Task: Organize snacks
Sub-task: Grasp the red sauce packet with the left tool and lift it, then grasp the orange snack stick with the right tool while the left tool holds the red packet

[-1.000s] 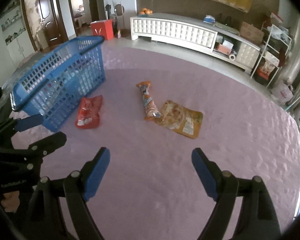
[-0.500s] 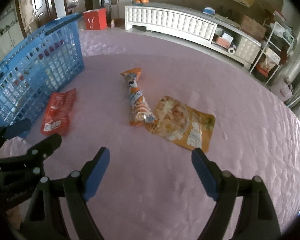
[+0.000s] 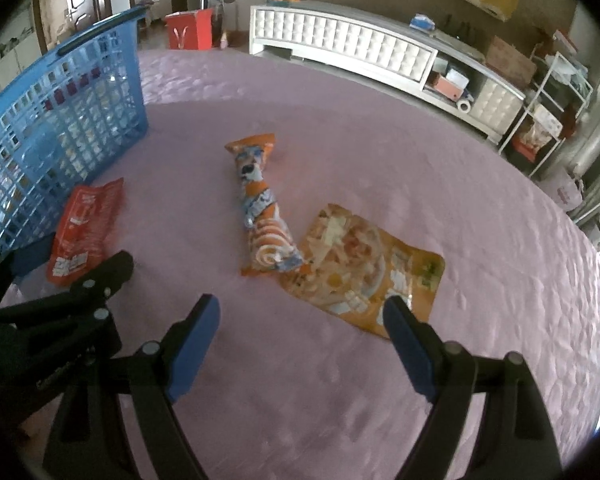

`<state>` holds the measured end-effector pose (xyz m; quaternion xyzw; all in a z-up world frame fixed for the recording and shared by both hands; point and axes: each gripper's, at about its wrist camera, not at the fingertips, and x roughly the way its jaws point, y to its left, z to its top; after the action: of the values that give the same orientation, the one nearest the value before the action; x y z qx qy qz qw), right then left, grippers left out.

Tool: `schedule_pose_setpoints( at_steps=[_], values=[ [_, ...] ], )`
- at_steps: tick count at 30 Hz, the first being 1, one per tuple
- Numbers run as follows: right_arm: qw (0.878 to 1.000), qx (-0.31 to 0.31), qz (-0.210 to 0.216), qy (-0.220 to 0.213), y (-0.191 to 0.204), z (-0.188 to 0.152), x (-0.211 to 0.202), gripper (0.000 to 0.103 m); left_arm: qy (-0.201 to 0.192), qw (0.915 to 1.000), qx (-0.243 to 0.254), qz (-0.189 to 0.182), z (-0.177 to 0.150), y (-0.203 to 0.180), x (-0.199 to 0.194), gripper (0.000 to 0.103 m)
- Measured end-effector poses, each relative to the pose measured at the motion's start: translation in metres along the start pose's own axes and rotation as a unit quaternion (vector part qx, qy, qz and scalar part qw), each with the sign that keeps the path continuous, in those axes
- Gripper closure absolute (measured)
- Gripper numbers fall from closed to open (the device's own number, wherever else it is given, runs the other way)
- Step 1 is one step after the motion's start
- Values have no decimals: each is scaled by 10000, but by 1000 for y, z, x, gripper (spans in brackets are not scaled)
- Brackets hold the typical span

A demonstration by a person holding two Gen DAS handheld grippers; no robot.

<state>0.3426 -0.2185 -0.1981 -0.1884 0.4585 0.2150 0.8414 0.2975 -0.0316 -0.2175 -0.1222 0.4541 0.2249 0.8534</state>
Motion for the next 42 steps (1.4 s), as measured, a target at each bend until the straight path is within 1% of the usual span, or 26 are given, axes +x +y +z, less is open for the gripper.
schedule_pose_setpoints(
  at_steps=[1,3,5,7,8,9,11,13,17,19,21,26,30,31,32,33,34,35,36,37,39,40,42],
  values=[
    [10000,-1,8,14,-1,0,1,16,25,10000,-44,18,1,0,1,25],
    [10000,-35,-26,26,-1,2,3,16,22,10000,-28,21,6,-5,3,32],
    [10000,-26,2,42,-1,2,5,16,1,10000,39,-21,11,-13,5,47],
    [10000,16,34,59,-1,3,7,16,13,9999,118,-39,13,-19,4,54],
    [10000,38,32,61,-1,4,8,16,6,9999,133,-94,13,-20,4,64],
    [10000,53,21,64,-2,4,9,16,-21,9997,198,-151,14,-24,4,65],
    [9999,98,61,69,-3,4,9,16,-102,9993,318,-140,13,-28,5,69],
    [9999,101,59,40,-2,5,8,16,-117,9994,285,-177,15,-27,6,74],
    [10000,32,71,3,-1,7,6,16,-44,9990,167,-409,19,-21,7,79],
    [10000,13,71,12,-1,8,6,16,6,9986,87,-513,18,-15,5,79],
    [10000,52,73,22,-2,10,8,16,9,9975,-42,-701,20,-13,2,79],
    [9998,119,129,22,-6,18,14,16,-146,9977,-3,-667,26,-16,-1,79],
    [9999,-46,91,-64,-1,30,19,16,-178,9974,-16,-697,30,-15,2,79],
    [9998,-142,93,-116,2,33,20,18,-185,9974,-5,-700,29,-13,2,79],
    [9996,-205,123,-145,5,35,21,23,-177,9974,-4,-702,30,-13,3,79],
    [9993,-284,194,-165,8,37,22,25,-165,9973,-5,-715,30,-13,4,79],
    [9989,-351,254,-166,12,39,23,32,-161,9974,-10,-709,29,-11,5,79],
    [9985,-445,305,-131,16,41,25,40,-157,9973,-14,-715,29,-11,5,79],
    [9982,-500,321,-75,18,41,28,46,-156,9972,-9,-737,29,-10,5,79],
    [9978,-539,378,2,20,41,32,54,-137,9968,-3,-784,29,-11,4,79],
    [9975,-454,536,-4,19,41,33,65,-97,9961,-2,-875,26,-5,-1,79],
    [9976,-407,554,4,18,41,32,74,-158,9959,70,-884,28,-8,-5,79],
    [9980,-365,514,3,16,38,28,75,-247,9953,156,-918,29,-11,-12,79]
  ],
)
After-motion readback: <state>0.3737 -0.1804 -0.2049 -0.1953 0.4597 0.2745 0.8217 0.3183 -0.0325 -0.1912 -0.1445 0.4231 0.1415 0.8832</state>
